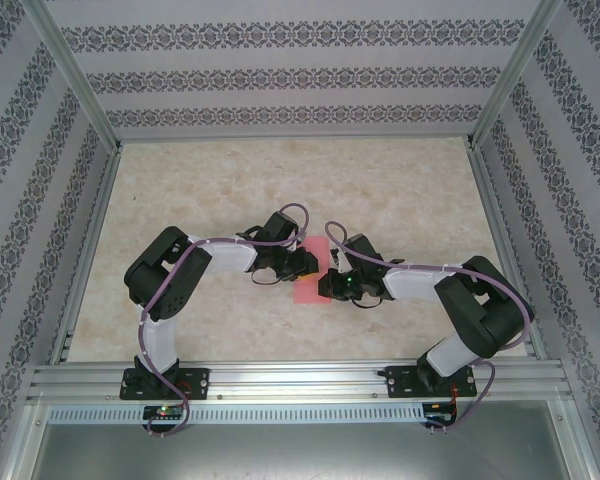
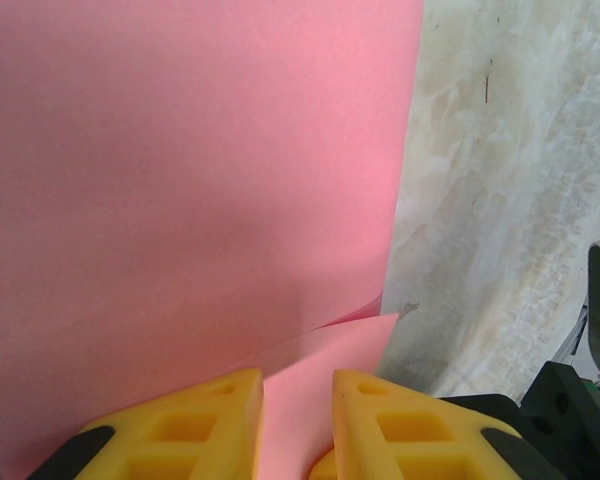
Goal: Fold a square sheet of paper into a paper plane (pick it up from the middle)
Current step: Fold the triangle a second time at the center of the table.
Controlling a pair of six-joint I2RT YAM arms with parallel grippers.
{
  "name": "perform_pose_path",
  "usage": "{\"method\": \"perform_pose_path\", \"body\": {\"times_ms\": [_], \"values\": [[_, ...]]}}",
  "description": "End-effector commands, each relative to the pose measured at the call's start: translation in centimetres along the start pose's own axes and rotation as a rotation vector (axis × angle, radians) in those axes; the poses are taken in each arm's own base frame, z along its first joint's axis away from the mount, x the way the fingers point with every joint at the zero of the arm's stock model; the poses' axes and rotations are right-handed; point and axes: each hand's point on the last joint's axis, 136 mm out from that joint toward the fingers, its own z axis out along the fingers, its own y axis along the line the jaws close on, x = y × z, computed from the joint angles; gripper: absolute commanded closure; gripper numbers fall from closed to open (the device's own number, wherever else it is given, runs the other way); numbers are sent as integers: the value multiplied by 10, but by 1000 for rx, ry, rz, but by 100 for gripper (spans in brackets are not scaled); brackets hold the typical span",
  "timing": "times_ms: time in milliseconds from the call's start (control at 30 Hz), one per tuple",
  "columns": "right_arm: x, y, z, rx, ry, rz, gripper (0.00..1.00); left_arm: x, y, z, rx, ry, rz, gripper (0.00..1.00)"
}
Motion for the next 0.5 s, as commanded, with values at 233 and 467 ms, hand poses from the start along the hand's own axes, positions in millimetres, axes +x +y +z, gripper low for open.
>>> {"method": "perform_pose_path", "body": {"times_ms": [233, 467], "values": [[19, -30, -2, 85, 29, 72, 84, 16, 49, 16, -138, 51, -39, 73], [16, -17, -12, 37, 9, 64, 83, 18, 55, 17, -153, 56, -40, 74]]}}
